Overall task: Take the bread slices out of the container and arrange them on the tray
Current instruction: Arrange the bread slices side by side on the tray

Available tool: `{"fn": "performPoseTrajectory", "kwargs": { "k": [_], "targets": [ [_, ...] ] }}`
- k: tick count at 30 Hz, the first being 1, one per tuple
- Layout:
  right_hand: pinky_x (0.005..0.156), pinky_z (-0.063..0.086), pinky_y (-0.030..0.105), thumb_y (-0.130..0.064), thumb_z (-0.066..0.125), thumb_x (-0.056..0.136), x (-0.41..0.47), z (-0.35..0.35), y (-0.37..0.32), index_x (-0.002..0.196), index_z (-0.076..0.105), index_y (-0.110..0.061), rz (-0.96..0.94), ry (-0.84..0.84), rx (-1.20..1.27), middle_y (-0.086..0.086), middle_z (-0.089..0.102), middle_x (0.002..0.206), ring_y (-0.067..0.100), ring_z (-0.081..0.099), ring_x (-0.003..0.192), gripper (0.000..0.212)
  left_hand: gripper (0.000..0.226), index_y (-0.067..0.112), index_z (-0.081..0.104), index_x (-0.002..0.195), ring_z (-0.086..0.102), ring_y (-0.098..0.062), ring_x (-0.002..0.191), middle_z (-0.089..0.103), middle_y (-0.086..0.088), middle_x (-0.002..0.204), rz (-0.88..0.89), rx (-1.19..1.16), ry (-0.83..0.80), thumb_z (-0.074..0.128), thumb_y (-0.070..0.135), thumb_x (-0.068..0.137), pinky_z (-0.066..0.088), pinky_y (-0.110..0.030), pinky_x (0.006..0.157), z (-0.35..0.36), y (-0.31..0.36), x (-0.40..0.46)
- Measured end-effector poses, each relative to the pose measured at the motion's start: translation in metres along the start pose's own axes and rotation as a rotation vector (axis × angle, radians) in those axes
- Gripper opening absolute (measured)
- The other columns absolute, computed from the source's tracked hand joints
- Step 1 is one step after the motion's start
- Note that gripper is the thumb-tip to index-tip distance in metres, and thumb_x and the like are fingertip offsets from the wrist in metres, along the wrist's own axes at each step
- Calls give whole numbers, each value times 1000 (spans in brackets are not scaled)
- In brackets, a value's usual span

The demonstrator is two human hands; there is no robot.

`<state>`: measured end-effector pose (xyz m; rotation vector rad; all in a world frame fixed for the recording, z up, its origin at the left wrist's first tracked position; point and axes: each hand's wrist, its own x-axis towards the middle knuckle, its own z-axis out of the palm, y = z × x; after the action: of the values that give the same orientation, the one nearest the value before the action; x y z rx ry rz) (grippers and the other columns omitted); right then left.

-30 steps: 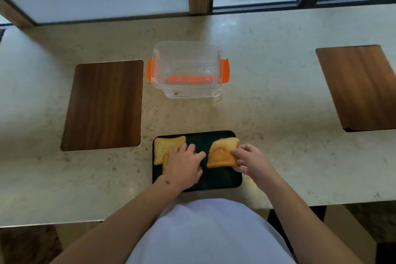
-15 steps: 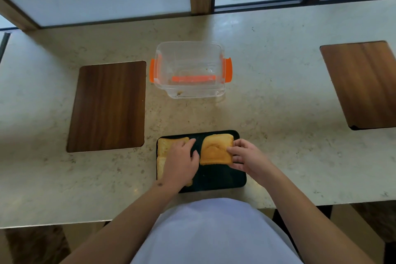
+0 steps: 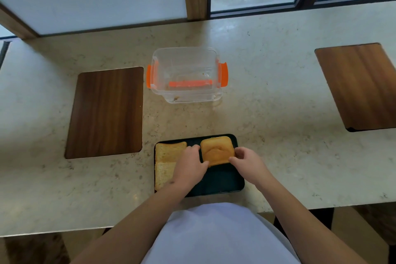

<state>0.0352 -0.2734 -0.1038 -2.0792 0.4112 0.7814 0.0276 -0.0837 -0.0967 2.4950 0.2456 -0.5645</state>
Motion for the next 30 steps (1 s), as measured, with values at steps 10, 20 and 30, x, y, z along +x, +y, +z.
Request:
{"fn": "performPoseTrajectory", "kwargs": {
  "k": [10, 20, 30],
  "targets": [
    [67, 52, 27, -25, 69, 89, 2, 8, 17, 130, 53, -19, -102, 138, -270, -7, 62, 100, 11, 62, 84, 44, 33, 14, 56, 101, 64, -22, 80, 64, -5, 93, -27, 126, -52, 75, 34, 82, 49, -33, 58, 6, 5, 8],
    [67, 45, 29, -21, 67, 90, 6, 10, 24, 122, 51, -18, -197, 168, -482, 1, 58, 110, 19, 58, 92, 36, 37, 15, 55, 117, 61, -25, 99, 57, -6, 113, 22, 29, -120, 73, 16, 84, 55, -43, 84, 13, 8, 13],
    [66, 48, 34, -16, 61, 93, 9, 8, 19, 116, 54, -14, -233, 237, -539, 5, 60, 108, 24, 60, 91, 25, 76, 9, 25, 150, 66, -26, 96, 52, -11, 128, 104, 212, -34, 70, 20, 90, 55, -34, 73, 21, 18, 2]
  ]
}}
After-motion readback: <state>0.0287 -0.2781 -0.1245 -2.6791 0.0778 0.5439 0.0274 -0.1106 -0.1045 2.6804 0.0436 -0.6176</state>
